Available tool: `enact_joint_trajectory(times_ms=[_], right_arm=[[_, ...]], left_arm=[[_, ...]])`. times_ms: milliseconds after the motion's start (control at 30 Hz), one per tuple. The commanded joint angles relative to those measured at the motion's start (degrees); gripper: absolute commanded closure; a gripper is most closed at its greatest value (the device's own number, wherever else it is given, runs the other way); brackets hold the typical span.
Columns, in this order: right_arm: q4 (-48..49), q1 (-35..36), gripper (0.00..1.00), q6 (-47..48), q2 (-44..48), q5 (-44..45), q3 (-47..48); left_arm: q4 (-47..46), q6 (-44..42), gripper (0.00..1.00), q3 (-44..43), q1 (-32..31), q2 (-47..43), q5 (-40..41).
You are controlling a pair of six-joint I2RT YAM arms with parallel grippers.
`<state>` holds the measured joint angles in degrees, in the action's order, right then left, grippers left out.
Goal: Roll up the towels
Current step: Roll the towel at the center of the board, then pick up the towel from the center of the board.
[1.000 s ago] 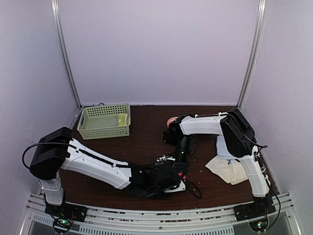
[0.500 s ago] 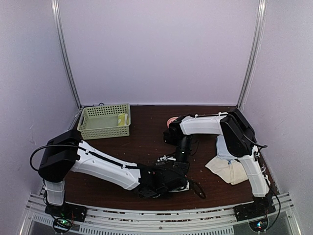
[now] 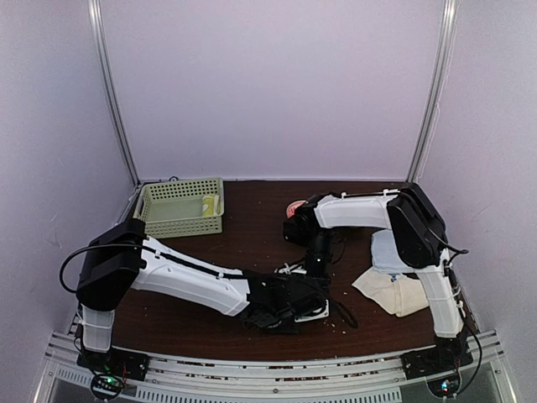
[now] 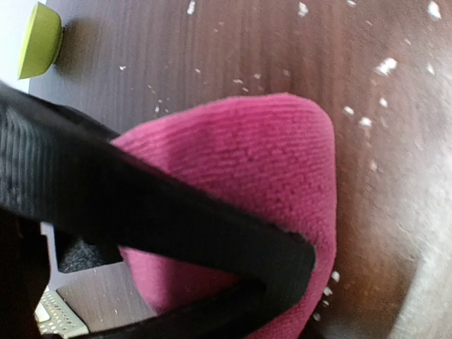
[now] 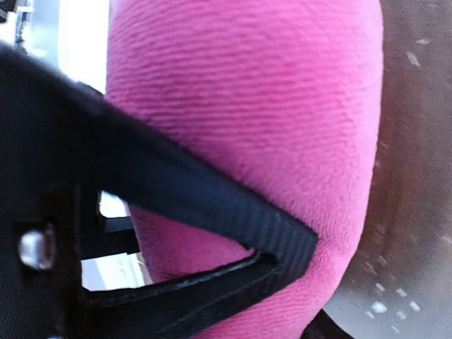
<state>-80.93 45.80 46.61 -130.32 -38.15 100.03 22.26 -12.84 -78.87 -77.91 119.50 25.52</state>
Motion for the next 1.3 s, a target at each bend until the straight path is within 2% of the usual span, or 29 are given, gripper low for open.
enact_joint_trajectory(times_ms=[0, 233, 433, 533, 667, 767, 933, 1133, 1267], right_arm=[[3.1, -1.5, 0.51, 0.9, 6.0, 6.0, -0.3], [3.1, -10.7, 0.48, 1.2, 18.1, 6.3, -3.7], [3.6, -19.9, 0.47, 1.4, 27.4, 4.8, -9.0], [8.0, -24.4, 0.47, -1.8, 30.5, 0.3, -11.8], [22.4, -28.9, 0.46, -12.1, 35.7, -4.2, -20.6], [31.8, -30.1, 0.46, -15.4, 39.9, -7.5, -27.0], [38.6, -30.2, 0.46, -14.9, 42.5, -7.5, -32.9], [39.1, -30.2, 0.46, -14.3, 42.3, -10.2, -33.7], [38.9, -30.2, 0.46, -14.0, 42.2, -9.9, -34.1]], left_arm=[[3.8, 1.1, 0.85, 2.9, 3.1, 5.0, -6.1], [2.6, 3.4, 0.99, 4.0, 4.9, 1.2, -7.4], [2.5, 5.4, 1.0, 3.6, 6.4, -1.0, -8.4], [2.5, 6.6, 1.0, 3.1, 7.3, -2.4, -9.0], [2.7, 7.5, 1.0, 2.5, 8.2, -4.9, -9.6], [4.6, 8.2, 1.0, 0.9, 8.9, -6.3, -9.1], [7.0, 10.9, 1.0, -0.7, 11.0, -9.9, -9.8], [8.6, 14.3, 1.0, -2.0, 13.8, -12.4, -8.3], [13.2, 15.2, 1.0, -4.8, 15.4, -11.5, -4.9]])
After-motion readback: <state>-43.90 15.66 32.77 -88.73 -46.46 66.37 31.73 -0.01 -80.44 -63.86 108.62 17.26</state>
